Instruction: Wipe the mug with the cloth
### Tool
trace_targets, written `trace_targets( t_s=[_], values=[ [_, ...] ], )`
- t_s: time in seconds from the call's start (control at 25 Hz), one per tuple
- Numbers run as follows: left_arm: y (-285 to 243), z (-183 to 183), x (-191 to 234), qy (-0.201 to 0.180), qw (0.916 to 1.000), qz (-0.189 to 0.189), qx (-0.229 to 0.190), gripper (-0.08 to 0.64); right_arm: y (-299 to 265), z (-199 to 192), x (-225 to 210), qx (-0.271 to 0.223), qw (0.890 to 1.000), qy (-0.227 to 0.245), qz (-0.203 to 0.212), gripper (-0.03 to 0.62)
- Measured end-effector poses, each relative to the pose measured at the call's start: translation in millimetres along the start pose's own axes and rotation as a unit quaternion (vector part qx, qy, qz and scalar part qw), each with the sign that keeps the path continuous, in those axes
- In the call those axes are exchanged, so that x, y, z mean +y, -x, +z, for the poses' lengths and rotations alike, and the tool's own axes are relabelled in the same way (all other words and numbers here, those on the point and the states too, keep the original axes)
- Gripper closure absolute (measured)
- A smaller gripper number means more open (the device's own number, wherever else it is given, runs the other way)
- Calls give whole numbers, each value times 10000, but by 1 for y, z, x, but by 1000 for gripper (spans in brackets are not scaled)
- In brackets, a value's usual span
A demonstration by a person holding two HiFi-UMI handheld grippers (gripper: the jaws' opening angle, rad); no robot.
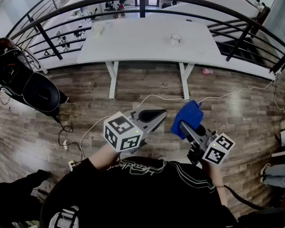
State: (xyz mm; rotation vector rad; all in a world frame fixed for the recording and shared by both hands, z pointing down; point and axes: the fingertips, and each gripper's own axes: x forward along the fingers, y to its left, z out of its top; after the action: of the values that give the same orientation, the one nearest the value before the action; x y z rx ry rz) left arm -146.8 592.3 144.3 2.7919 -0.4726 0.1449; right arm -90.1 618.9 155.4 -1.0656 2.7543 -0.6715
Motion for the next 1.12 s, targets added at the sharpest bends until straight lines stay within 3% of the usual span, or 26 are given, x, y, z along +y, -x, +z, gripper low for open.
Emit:
trace_targets(
  t_s=[0.32, 0.72, 0.92, 1.12],
  values=[
    [14, -2, -13, 11, 10000, 7, -34, 554, 6, -5, 20, -7, 10000, -2, 12, 541],
    [8, 1, 6, 134, 9999, -22, -75, 554, -5, 5, 4, -87, 9998, -144, -76, 541],
    [-9, 5, 15, 84, 9999, -38, -51, 554, -5, 9, -18, -186, 9994, -302, -62, 541],
    [-36, 4, 52, 104, 9999, 54, 38, 554, -28, 12, -61, -195, 9988, -441, 77, 541]
  ],
)
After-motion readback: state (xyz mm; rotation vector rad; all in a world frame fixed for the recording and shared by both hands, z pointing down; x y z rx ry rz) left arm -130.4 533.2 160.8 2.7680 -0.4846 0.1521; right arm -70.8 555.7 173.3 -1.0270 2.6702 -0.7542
